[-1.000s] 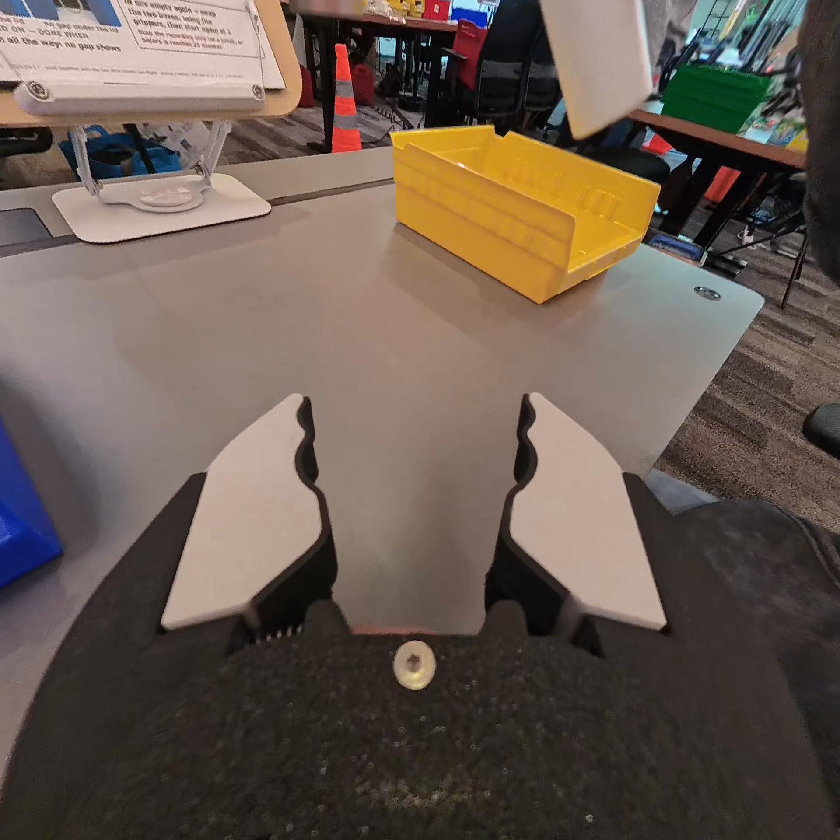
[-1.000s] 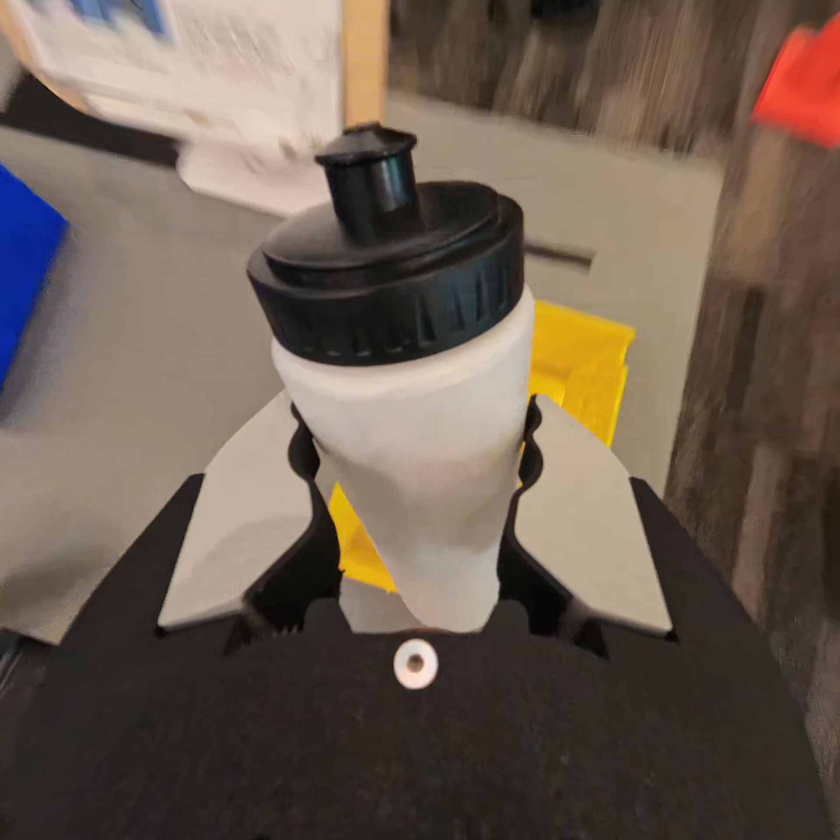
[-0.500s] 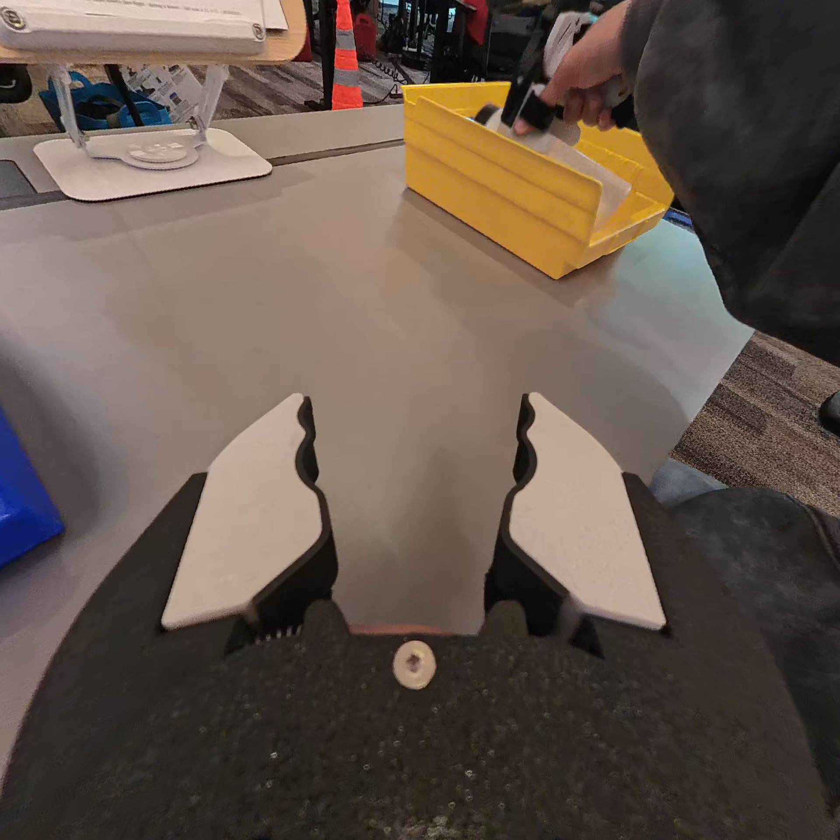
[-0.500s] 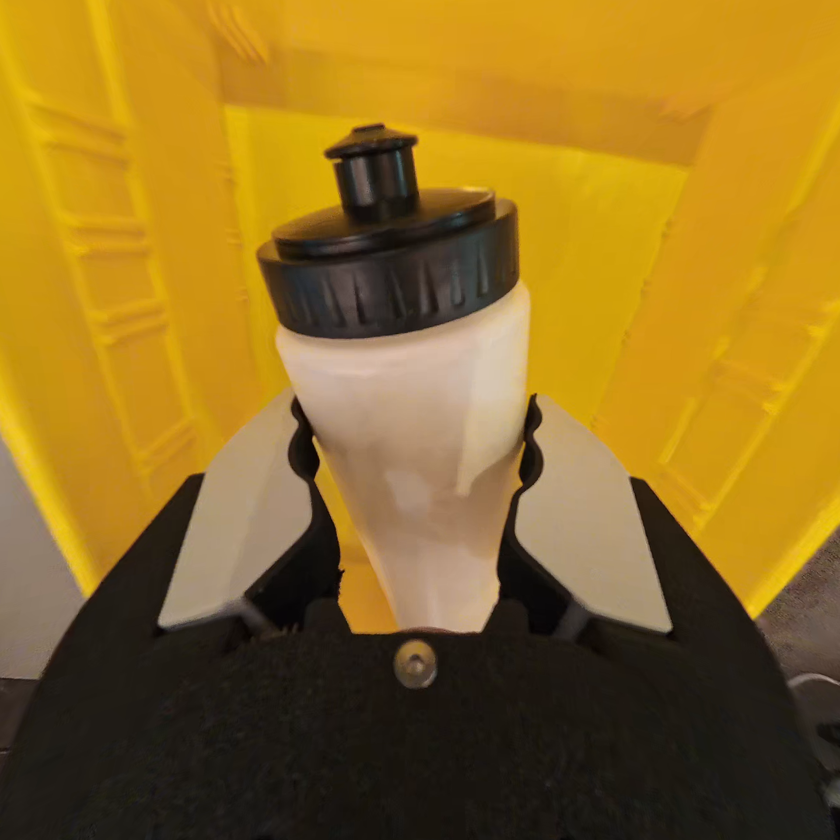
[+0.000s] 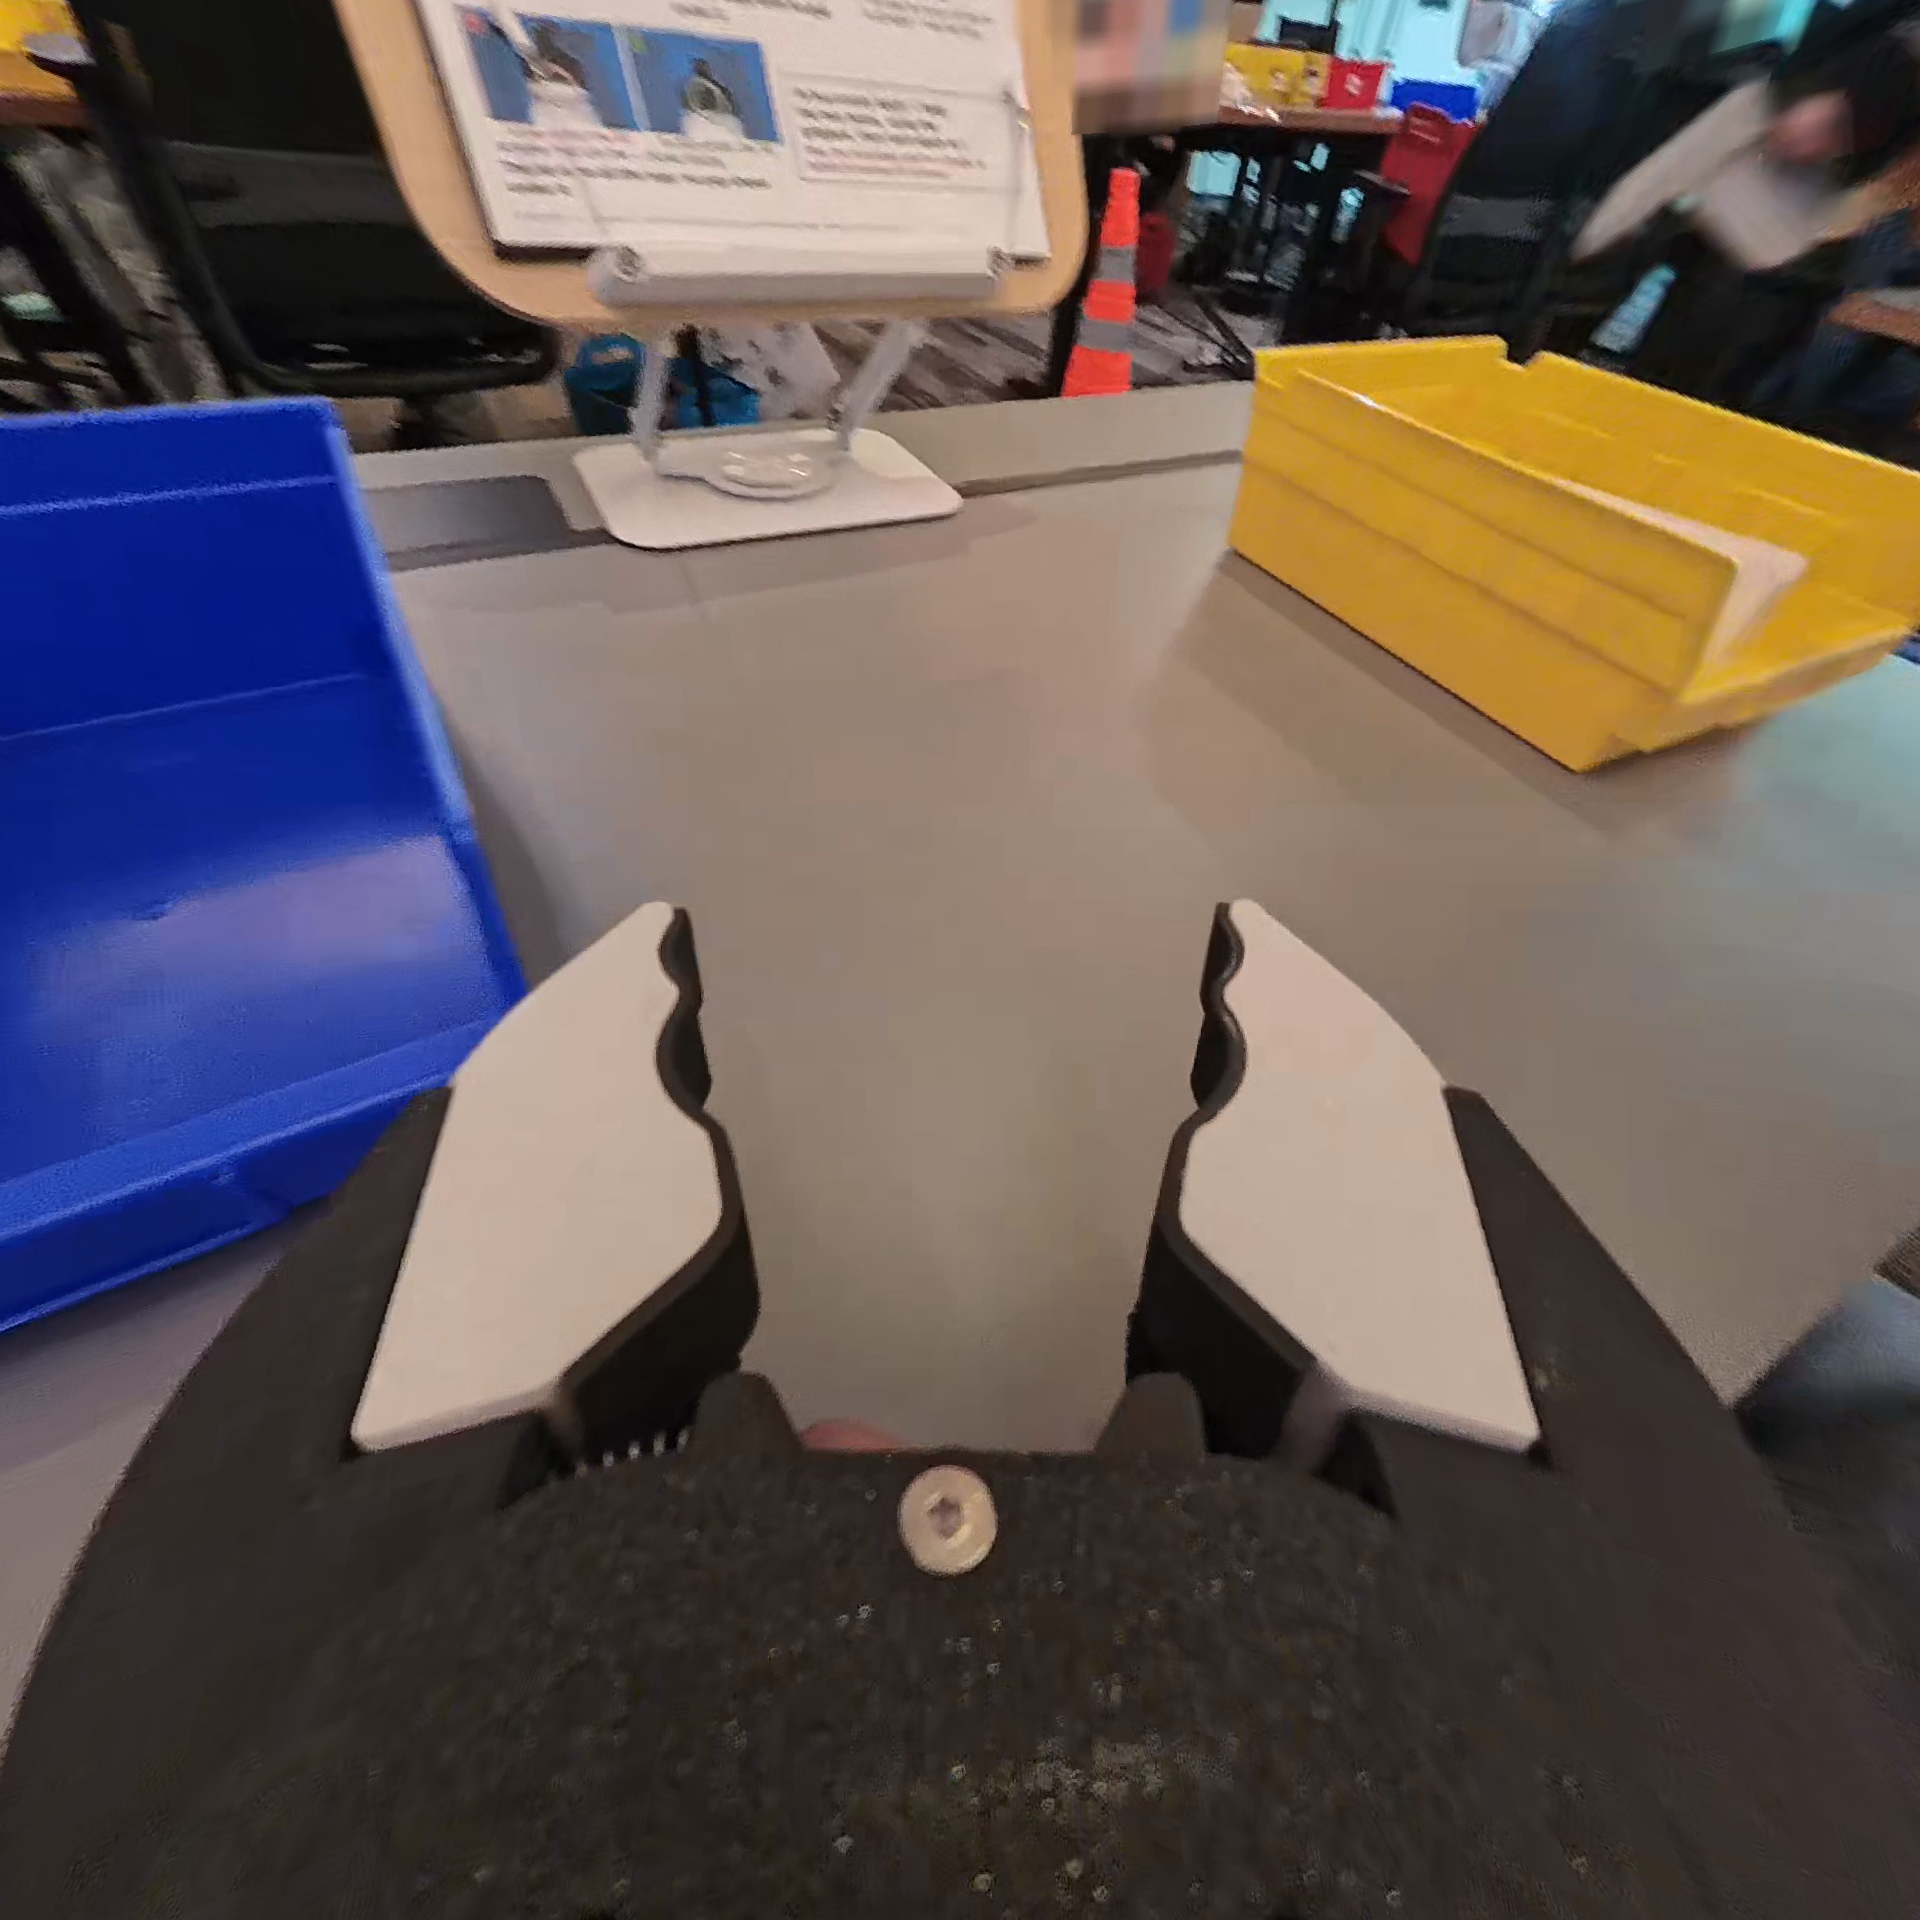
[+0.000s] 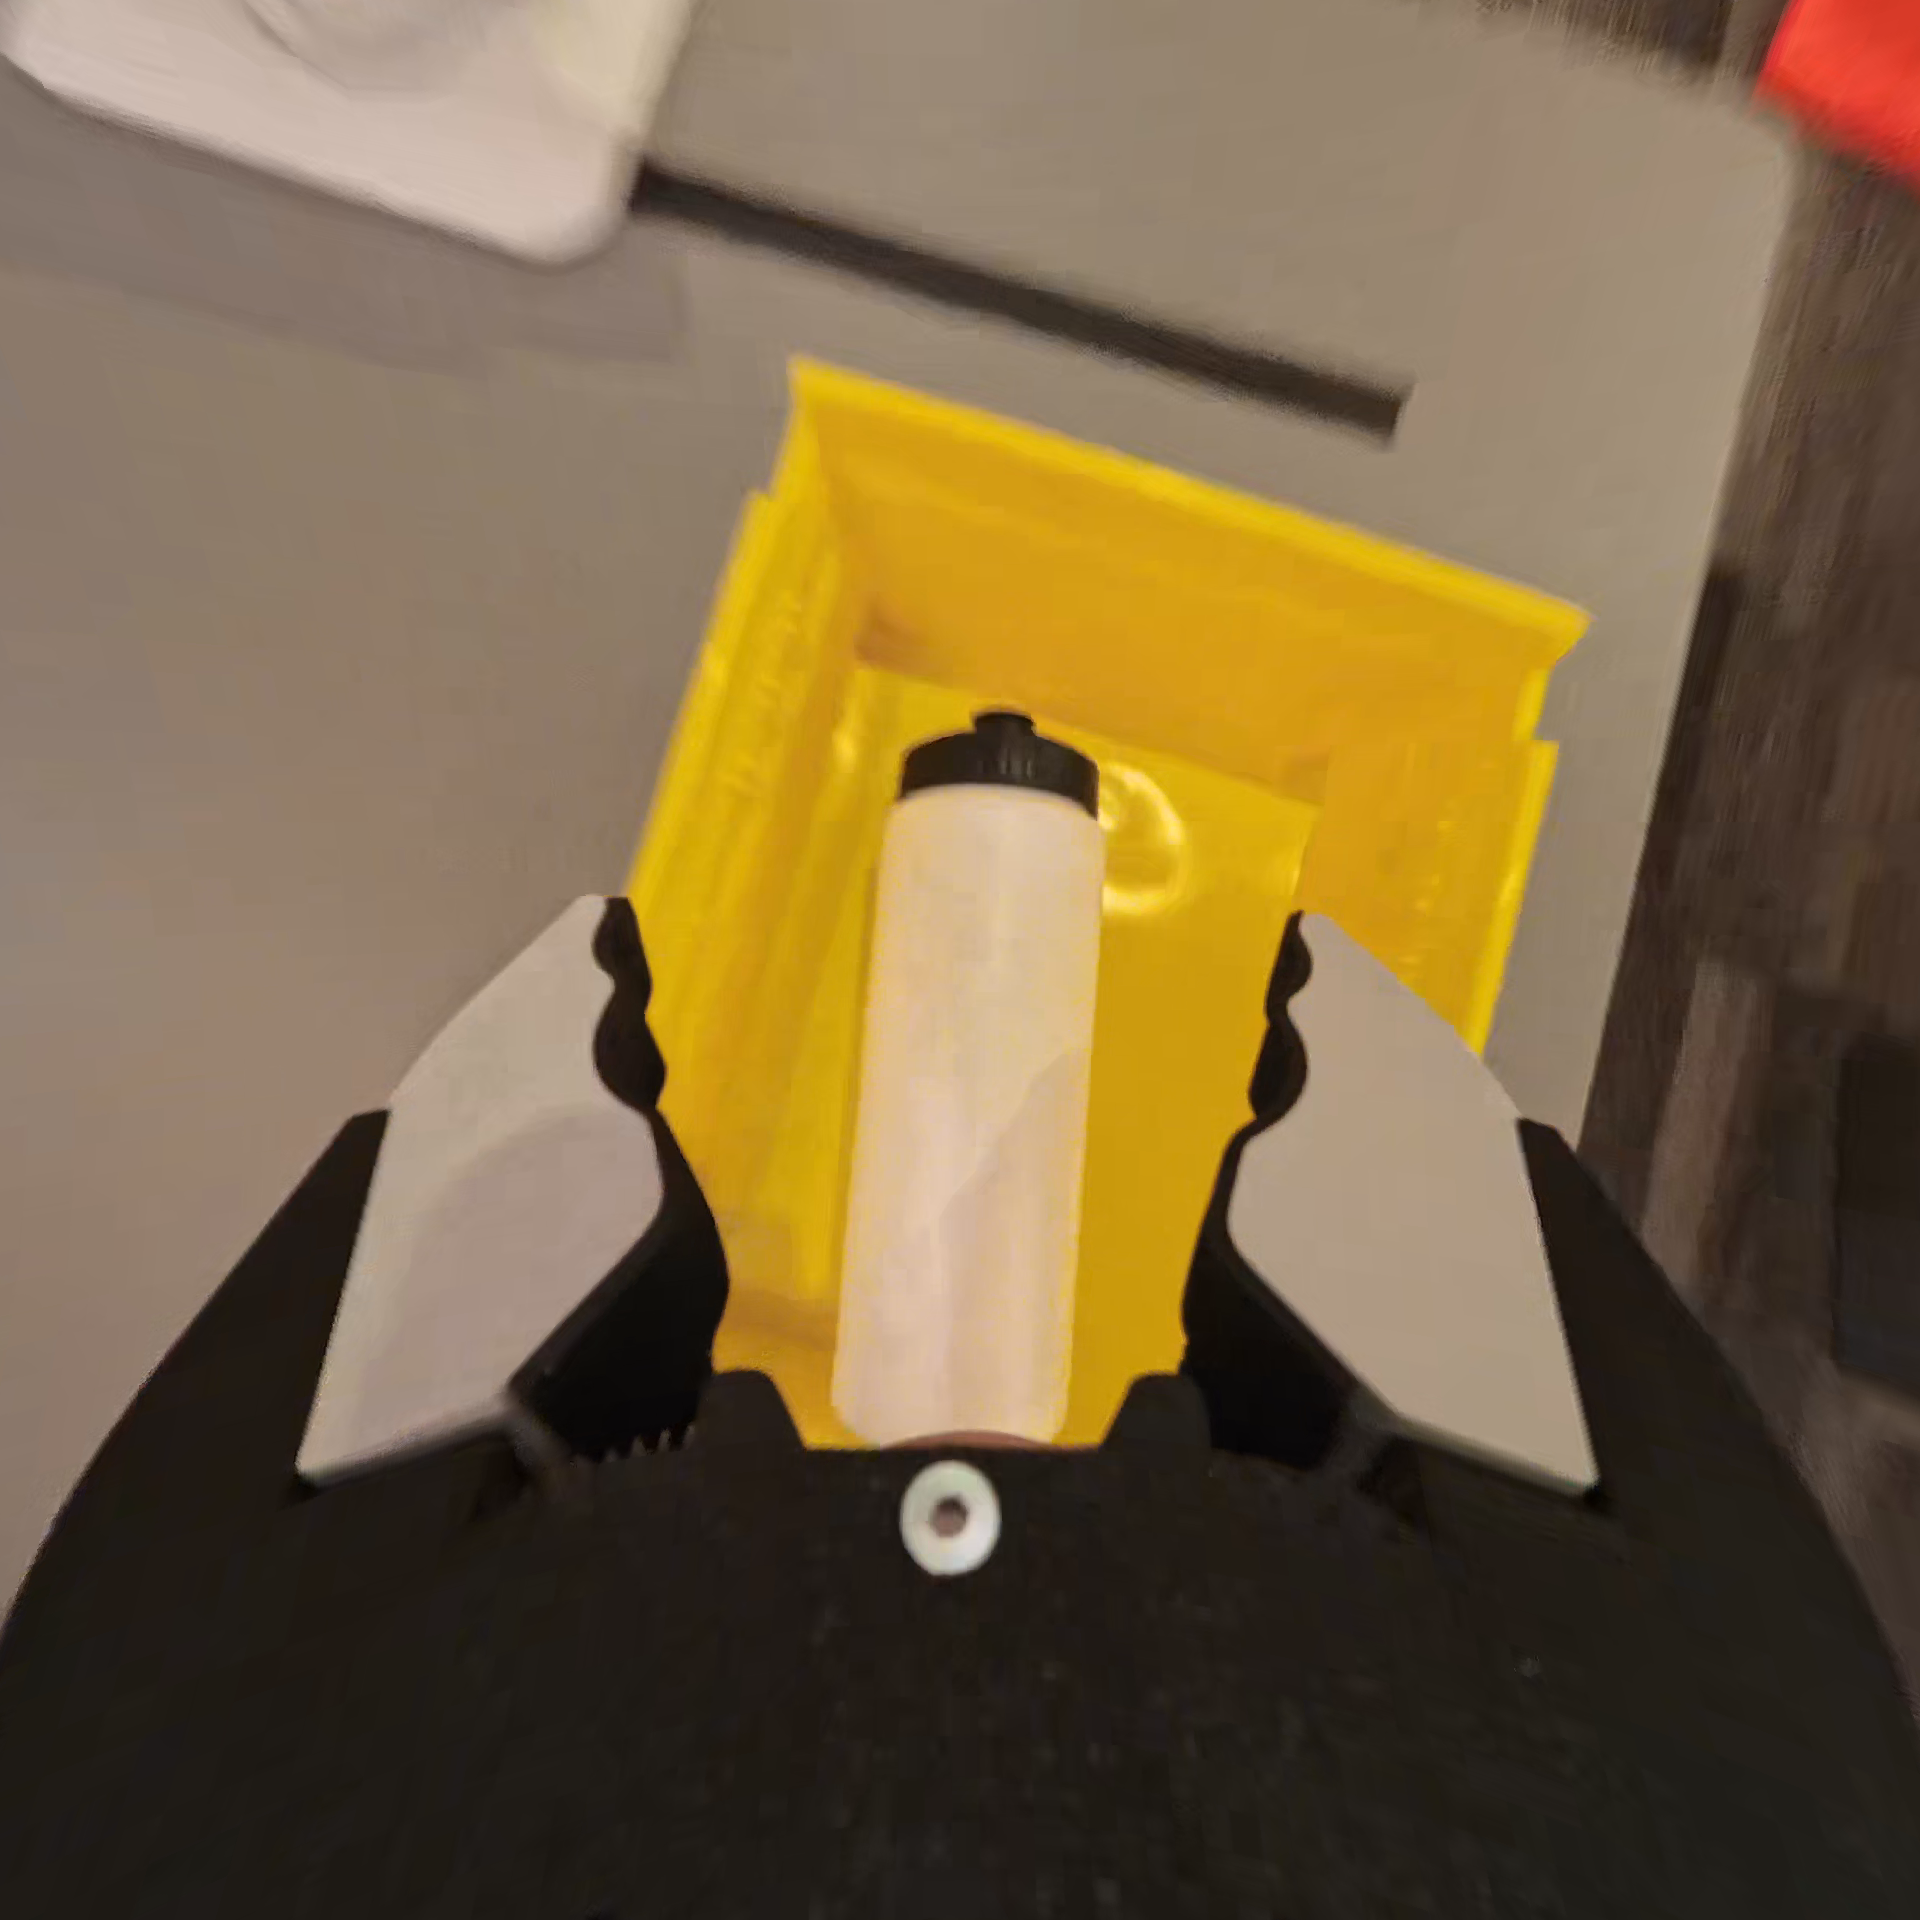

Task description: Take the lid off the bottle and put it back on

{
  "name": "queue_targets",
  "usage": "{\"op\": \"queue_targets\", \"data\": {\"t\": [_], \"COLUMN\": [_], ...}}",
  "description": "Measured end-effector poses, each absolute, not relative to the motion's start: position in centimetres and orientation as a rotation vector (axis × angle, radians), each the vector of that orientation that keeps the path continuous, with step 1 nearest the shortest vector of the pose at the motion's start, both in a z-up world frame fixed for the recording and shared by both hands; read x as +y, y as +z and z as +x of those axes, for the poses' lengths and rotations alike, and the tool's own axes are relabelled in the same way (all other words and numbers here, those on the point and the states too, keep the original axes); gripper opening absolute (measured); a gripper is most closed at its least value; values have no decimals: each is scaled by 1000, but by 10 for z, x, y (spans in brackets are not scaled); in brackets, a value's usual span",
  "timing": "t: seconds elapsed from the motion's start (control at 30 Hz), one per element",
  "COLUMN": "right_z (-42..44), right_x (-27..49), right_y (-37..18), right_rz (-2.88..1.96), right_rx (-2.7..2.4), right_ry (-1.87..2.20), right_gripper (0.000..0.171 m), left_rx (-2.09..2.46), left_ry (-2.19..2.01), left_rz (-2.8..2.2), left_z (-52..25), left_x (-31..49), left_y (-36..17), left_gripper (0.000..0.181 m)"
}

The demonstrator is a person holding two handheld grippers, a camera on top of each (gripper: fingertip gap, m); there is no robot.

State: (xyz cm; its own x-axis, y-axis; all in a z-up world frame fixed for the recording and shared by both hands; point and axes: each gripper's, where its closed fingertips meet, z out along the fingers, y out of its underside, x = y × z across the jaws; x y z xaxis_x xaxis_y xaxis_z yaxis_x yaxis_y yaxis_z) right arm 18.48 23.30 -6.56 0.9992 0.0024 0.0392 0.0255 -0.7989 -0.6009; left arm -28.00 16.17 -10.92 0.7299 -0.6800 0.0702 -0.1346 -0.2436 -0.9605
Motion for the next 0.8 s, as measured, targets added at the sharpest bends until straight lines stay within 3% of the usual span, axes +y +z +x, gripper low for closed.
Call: {"op": "queue_targets", "data": {"t": [0.13, 0.23, 0.47, 0.53, 0.8], "right_z": [143, 115, 104, 105, 129], "right_x": [173, 115, 26, 7, 4], "right_y": [15, 27, -99, -138, -137], "right_rz": [-2088, -1866, -1851, -1846, -1859], "right_rx": [-101, -94, 115, 127, 260], "right_ry": [10, 70, 2, -63, 111], "right_gripper": [103, 92, 86, 77, 79], "left_rx": [513, 458, 365, 362, 368], "left_ry": [-517, -444, -363, -350, -343], "left_rz": [-1780, -1802, -1866, -1876, -1900], "left_z": [-310, -334, -365, -366, -364], "left_x": [178, 189, 203, 203, 202], "left_y": [-100, -99, -108, -110, -116], "left_gripper": [84, 78, 76, 75, 74]}}
